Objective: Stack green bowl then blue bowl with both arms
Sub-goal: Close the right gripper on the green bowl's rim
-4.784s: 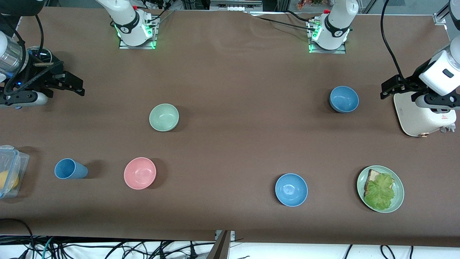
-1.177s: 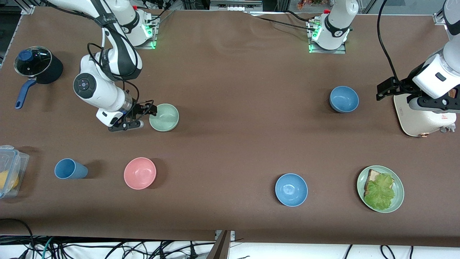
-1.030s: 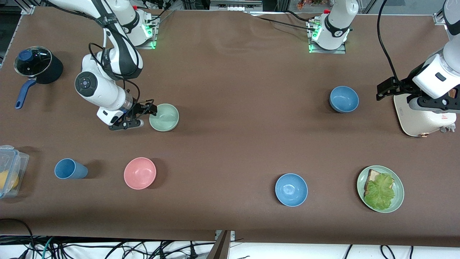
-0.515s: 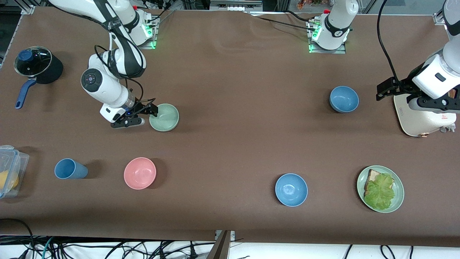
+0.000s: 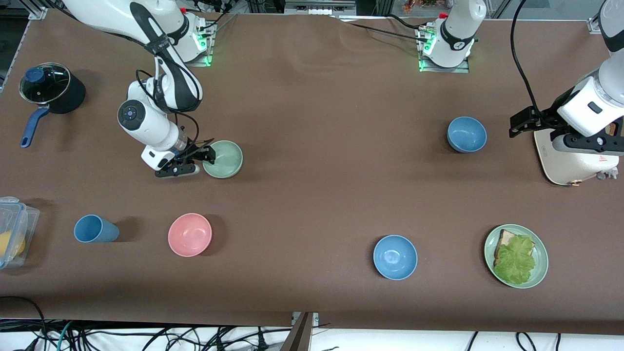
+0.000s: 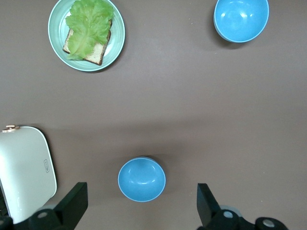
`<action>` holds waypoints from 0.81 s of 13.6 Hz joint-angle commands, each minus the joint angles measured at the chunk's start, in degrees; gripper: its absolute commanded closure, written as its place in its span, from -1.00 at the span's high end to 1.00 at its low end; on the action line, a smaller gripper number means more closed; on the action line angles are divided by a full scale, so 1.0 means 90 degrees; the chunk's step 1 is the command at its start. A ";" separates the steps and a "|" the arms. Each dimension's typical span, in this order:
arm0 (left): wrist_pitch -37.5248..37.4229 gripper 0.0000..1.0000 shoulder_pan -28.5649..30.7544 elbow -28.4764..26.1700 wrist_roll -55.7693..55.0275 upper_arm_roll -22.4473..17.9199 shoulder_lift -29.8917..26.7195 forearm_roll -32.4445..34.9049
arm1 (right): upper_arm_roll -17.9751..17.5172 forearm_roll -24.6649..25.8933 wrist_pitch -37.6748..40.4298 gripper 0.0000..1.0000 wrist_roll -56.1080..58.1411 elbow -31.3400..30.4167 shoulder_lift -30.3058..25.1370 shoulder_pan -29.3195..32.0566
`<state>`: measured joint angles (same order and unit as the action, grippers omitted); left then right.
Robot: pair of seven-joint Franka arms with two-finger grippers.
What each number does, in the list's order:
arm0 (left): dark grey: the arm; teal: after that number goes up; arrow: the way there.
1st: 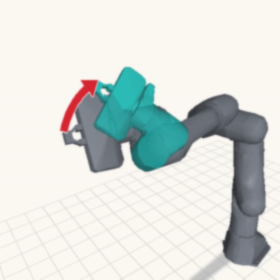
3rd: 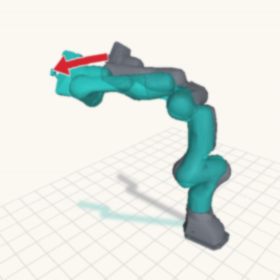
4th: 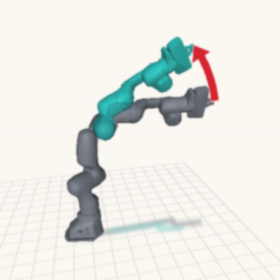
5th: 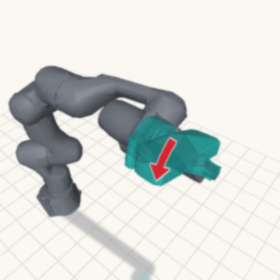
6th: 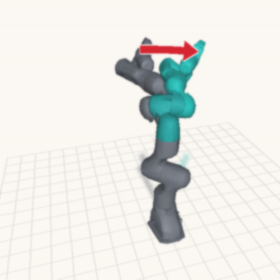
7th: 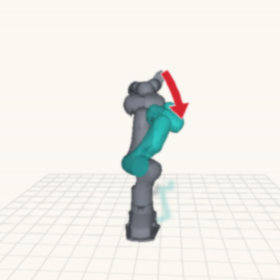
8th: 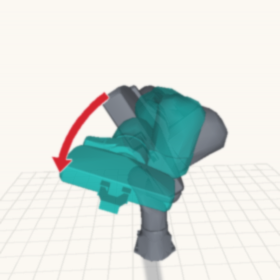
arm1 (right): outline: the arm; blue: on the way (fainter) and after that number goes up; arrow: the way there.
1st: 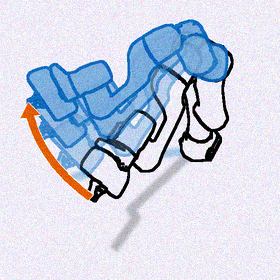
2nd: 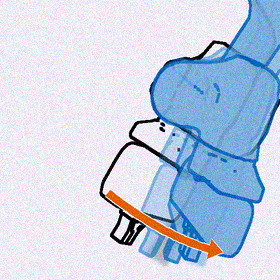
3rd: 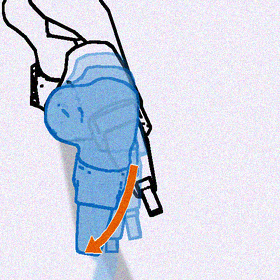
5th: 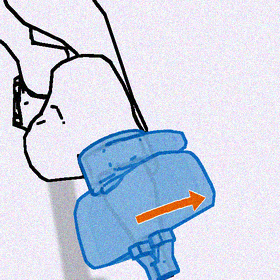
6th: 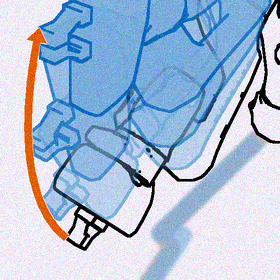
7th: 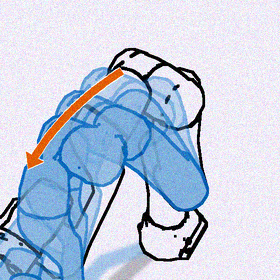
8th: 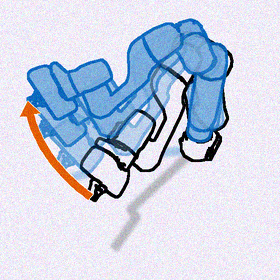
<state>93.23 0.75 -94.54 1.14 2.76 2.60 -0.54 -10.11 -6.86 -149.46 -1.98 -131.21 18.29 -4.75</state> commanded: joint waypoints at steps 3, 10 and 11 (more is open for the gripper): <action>0.0002 1.00 -0.0005 0.0074 0.0000 -0.0013 0.0014 -0.0087 | -0.0038 -0.0068 -0.0103 -0.64 -0.0024 -0.0070 -0.0011 0.0010; 0.0002 1.00 0.0005 0.0074 0.0000 -0.0013 0.0044 -0.0087 | -0.0417 -0.0068 0.0634 -1.00 -0.0392 0.0483 -0.0070 0.0001; 0.0002 1.00 0.0005 0.0074 0.0000 -0.0013 0.0044 -0.0087 | -0.0603 -0.0068 0.1161 -1.00 -0.0772 0.0960 -0.0021 0.0001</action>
<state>93.23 0.77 -94.54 1.14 2.73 2.73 -0.54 -12.37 -6.87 -146.38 -4.19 -128.82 18.45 -4.75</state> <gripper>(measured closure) 0.000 0.960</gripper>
